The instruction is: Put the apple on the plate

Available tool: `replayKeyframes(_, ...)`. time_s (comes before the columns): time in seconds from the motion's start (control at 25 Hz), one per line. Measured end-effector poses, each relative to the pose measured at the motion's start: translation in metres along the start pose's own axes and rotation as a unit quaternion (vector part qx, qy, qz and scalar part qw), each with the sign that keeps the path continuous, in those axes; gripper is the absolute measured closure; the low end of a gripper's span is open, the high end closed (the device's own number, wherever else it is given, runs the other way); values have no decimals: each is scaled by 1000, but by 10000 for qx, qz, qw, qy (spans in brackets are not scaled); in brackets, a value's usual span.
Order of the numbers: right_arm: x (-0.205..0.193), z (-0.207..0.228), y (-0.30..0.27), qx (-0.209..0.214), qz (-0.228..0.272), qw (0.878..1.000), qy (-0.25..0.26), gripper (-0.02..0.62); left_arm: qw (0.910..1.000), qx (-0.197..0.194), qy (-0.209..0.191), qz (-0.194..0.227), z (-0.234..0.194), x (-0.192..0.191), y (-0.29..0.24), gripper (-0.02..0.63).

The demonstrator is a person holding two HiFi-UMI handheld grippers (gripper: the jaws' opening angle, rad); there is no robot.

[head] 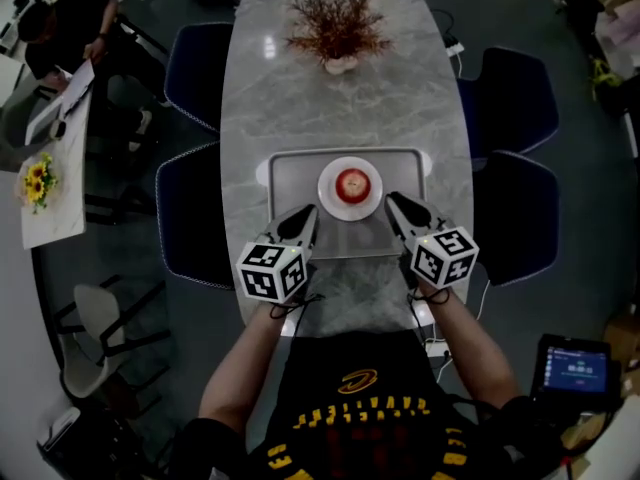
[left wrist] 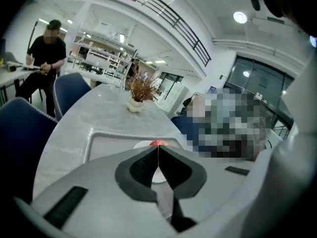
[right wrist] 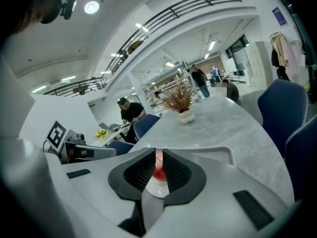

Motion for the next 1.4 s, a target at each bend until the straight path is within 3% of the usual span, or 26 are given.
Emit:
replayKeyframes(0.08, -2, -18, 11, 228, 58, 9995, 224, 587, 9996, -34, -217, 183, 14, 7, 12, 604)
replayKeyframes(0.44, -8, -81, 62, 431, 491, 9941, 861, 588, 9906, -7, -861, 1064, 73, 33, 74, 604)
replayKeyframes(0.68, -11, -118, 90, 675, 872, 9894, 944, 588, 9809, 0, -1084, 1617, 104, 43, 103, 604)
replayKeyframes(0.96, -18, -153, 116, 696, 1352, 9829, 1034, 588, 9722, -324, -1362, 1876, 134, 49, 129, 604)
replayKeyframes(1.4, -28, -175, 134, 666, 1546, 9729, 1588, 588, 9644, -350, -1623, 2058, 150, 47, 148, 604)
Point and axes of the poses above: the fingertips, and each gripper's own axes: y backward along the fingers, z to its right, x out of its top, the point moved 6 cm from there along y, backward along the fingers, and after that the axes turned 15 degrees about -y, right-handed, at the moved point
